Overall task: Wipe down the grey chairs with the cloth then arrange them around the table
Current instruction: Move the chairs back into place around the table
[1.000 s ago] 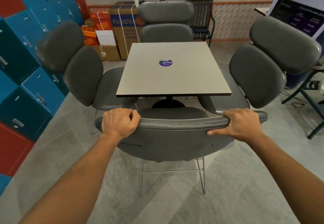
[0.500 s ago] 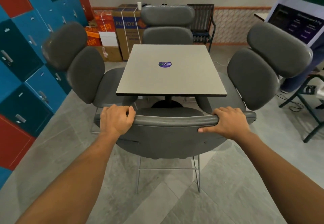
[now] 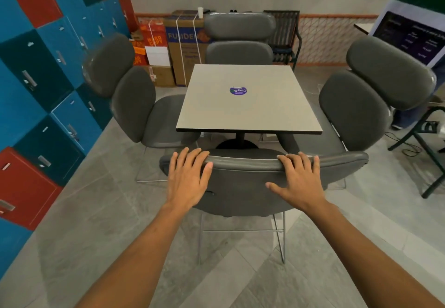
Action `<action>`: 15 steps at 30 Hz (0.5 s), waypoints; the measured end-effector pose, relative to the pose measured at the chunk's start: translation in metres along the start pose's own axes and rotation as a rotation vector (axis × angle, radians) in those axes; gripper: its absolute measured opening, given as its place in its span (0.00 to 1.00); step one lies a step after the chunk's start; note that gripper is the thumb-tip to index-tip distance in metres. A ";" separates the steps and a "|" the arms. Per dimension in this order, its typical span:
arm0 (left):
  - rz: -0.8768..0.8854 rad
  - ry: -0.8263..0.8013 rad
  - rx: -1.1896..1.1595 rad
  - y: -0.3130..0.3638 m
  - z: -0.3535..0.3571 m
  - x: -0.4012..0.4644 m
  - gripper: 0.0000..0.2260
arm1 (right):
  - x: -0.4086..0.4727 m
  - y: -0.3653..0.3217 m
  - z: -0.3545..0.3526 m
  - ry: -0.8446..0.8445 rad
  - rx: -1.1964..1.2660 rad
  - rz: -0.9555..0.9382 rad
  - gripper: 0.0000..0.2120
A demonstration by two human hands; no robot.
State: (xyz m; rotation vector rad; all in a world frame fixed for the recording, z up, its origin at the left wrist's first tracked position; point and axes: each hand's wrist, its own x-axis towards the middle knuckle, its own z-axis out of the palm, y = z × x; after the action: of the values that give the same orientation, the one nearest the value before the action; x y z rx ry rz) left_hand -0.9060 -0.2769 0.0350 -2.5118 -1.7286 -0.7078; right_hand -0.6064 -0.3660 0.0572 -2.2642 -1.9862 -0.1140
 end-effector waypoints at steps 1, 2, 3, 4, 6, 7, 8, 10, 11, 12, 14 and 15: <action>0.018 -0.020 -0.004 -0.004 -0.003 -0.001 0.23 | 0.001 -0.016 0.000 -0.005 0.005 0.006 0.40; 0.040 -0.043 -0.007 -0.009 -0.005 -0.003 0.23 | 0.001 -0.032 0.000 -0.016 0.017 0.013 0.39; 0.055 -0.067 -0.015 -0.015 -0.007 -0.005 0.24 | 0.001 -0.047 0.000 -0.018 0.037 0.016 0.38; 0.059 -0.086 -0.031 -0.021 -0.010 -0.008 0.24 | 0.002 -0.062 0.000 -0.011 0.062 0.014 0.37; 0.050 -0.121 -0.097 -0.036 -0.017 -0.015 0.26 | 0.004 -0.090 0.000 -0.014 0.114 0.001 0.34; 0.045 -0.134 -0.134 -0.044 -0.021 -0.019 0.27 | 0.006 -0.105 -0.001 -0.014 0.149 -0.010 0.33; 0.040 -0.136 -0.167 -0.054 -0.026 -0.024 0.28 | 0.007 -0.119 -0.003 -0.004 0.191 -0.023 0.32; 0.025 -0.131 -0.236 -0.075 -0.035 -0.034 0.28 | 0.011 -0.149 -0.004 0.023 0.265 -0.060 0.29; 0.015 -0.134 -0.267 -0.087 -0.041 -0.037 0.28 | 0.013 -0.163 -0.005 0.037 0.296 -0.081 0.28; 0.006 -0.136 -0.287 -0.099 -0.046 -0.040 0.29 | 0.016 -0.178 -0.005 0.057 0.330 -0.104 0.27; -0.023 -0.133 -0.297 -0.125 -0.060 -0.044 0.29 | 0.021 -0.209 -0.005 0.090 0.402 -0.148 0.25; -0.047 -0.130 -0.298 -0.138 -0.067 -0.045 0.30 | 0.022 -0.224 -0.004 0.095 0.435 -0.169 0.25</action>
State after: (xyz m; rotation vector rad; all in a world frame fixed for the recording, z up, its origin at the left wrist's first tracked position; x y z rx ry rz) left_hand -1.0650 -0.2807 0.0449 -2.7749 -1.8525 -0.8846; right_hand -0.8252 -0.3161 0.0744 -1.7905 -1.9231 0.1754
